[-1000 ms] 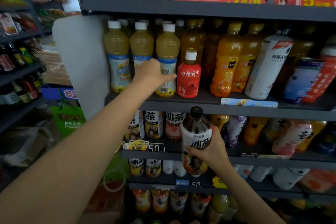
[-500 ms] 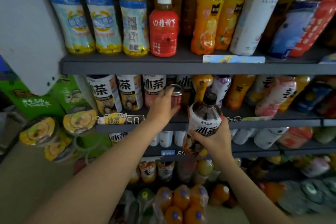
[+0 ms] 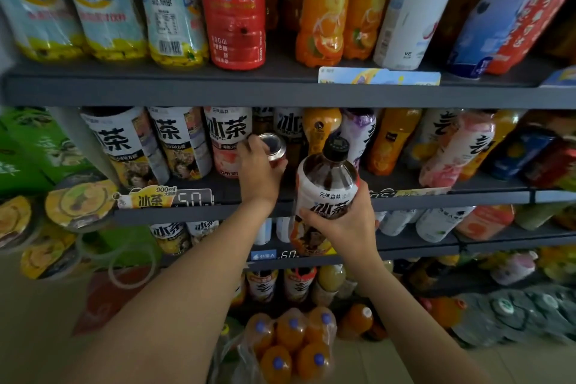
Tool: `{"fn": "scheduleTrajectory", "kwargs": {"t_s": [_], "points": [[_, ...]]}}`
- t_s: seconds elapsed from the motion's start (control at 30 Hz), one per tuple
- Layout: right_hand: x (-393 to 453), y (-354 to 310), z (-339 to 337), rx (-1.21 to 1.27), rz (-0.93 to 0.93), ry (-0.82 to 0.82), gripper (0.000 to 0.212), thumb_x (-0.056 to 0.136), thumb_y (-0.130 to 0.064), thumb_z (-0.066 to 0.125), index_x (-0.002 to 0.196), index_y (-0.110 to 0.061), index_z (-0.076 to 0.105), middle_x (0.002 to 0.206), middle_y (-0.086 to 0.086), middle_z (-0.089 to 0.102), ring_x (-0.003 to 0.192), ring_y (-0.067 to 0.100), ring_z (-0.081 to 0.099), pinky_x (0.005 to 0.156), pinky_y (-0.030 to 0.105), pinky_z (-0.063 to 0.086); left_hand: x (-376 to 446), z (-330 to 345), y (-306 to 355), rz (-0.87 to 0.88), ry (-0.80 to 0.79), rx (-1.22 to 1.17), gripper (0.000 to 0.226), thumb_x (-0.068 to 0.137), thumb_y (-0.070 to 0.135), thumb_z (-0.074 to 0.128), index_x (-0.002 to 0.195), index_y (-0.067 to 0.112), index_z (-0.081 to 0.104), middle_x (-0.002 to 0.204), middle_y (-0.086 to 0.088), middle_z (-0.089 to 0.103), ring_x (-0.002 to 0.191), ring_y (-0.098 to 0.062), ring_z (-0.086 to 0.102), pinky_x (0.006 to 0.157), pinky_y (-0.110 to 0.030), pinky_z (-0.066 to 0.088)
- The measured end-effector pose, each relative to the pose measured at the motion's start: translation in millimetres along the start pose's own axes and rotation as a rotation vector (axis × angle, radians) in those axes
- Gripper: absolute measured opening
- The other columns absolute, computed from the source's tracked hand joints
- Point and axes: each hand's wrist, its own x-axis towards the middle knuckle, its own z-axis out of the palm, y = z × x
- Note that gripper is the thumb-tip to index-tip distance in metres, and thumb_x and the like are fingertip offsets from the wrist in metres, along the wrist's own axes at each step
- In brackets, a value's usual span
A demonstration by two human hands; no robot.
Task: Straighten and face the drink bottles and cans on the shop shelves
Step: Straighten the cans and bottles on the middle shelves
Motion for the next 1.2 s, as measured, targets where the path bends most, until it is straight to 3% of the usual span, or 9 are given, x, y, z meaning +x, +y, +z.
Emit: {"fn": "scheduleTrajectory", "kwargs": {"t_s": [0.1,0.27,0.43,0.57,0.67,0.77,0.87,1.07,1.2], "points": [[1,-4,4,0.004,-0.040,0.004,0.080,0.056,-0.024,0.089,0.119,-0.021,0.040,0.114,-0.002,0.053,0.106,0.008,0.051,0.084,0.016,0.043,-4,-18,-5,-0.005,-0.002,-0.063,0.037,0.076,0.019,0.075,0.098,0.008,0.047,0.115,-0.008,0.048,0.092,-0.013,0.045,0.076,-0.019,0.033],[4,-20,30,0.062,-0.081,-0.049,0.083,0.057,-0.018,0.088,0.126,-0.016,0.041,0.117,-0.003,0.053,0.106,0.005,0.049,0.078,-0.003,0.036,-18,-71,-18,0.094,0.028,-0.026,0.037,0.073,0.018,0.077,0.091,0.011,0.045,0.101,-0.002,0.042,0.083,-0.011,0.044,0.068,-0.010,0.028],[17,-44,63,0.123,-0.130,-0.067,0.082,0.060,-0.008,0.086,0.127,-0.015,0.039,0.110,-0.017,0.049,0.100,-0.019,0.044,0.080,-0.005,0.033,-14,-104,-32,0.046,0.022,0.007,0.041,0.070,0.016,0.080,0.089,0.013,0.044,0.101,-0.001,0.040,0.086,-0.013,0.042,0.069,-0.012,0.026],[31,-46,88,0.119,-0.100,-0.011,0.085,0.061,-0.012,0.086,0.131,-0.012,0.038,0.125,0.003,0.052,0.117,0.014,0.050,0.096,0.021,0.042,-14,-113,-38,0.038,0.008,-0.011,0.039,0.070,0.018,0.079,0.089,0.014,0.045,0.104,0.001,0.040,0.086,-0.010,0.041,0.068,-0.010,0.026],[45,-45,98,0.101,-0.081,-0.002,0.085,0.062,-0.010,0.084,0.133,-0.010,0.036,0.127,0.008,0.050,0.120,0.018,0.048,0.100,0.028,0.042,-12,-115,-39,0.064,-0.027,-0.003,0.038,0.071,0.018,0.079,0.089,0.014,0.045,0.103,0.003,0.039,0.088,-0.007,0.041,0.069,-0.007,0.026],[64,-48,103,0.149,0.059,0.071,0.086,0.062,-0.011,0.085,0.133,-0.010,0.036,0.128,0.008,0.050,0.121,0.021,0.048,0.103,0.033,0.041,-11,-116,-37,0.075,-0.052,-0.006,0.039,0.071,0.019,0.079,0.089,0.015,0.045,0.105,0.004,0.040,0.090,-0.006,0.041,0.068,-0.004,0.028],[79,-53,112,0.139,0.151,0.109,0.084,0.063,-0.014,0.085,0.131,-0.007,0.037,0.129,0.011,0.048,0.123,0.026,0.046,0.104,0.042,0.039,-10,-116,-34,0.101,-0.065,-0.001,0.039,0.071,0.019,0.079,0.088,0.017,0.044,0.104,0.005,0.040,0.090,-0.008,0.042,0.067,-0.009,0.028],[75,-55,112,0.054,0.160,0.043,0.077,0.074,-0.012,0.077,0.134,0.001,0.029,0.136,0.017,0.036,0.128,0.029,0.036,0.103,0.031,0.032,-7,-116,-32,0.114,-0.088,-0.046,0.038,0.070,0.020,0.079,0.087,0.018,0.045,0.104,0.002,0.045,0.091,-0.008,0.043,0.065,-0.011,0.028],[47,-43,117,-0.044,0.332,-0.080,0.067,0.084,-0.012,0.067,0.135,0.005,0.026,0.140,0.021,0.030,0.128,0.033,0.034,0.100,0.029,0.030,-8,-117,-34,0.117,-0.128,-0.061,0.040,0.069,0.022,0.080,0.089,0.018,0.045,0.103,0.003,0.047,0.094,-0.010,0.044,0.066,-0.009,0.031]]}}
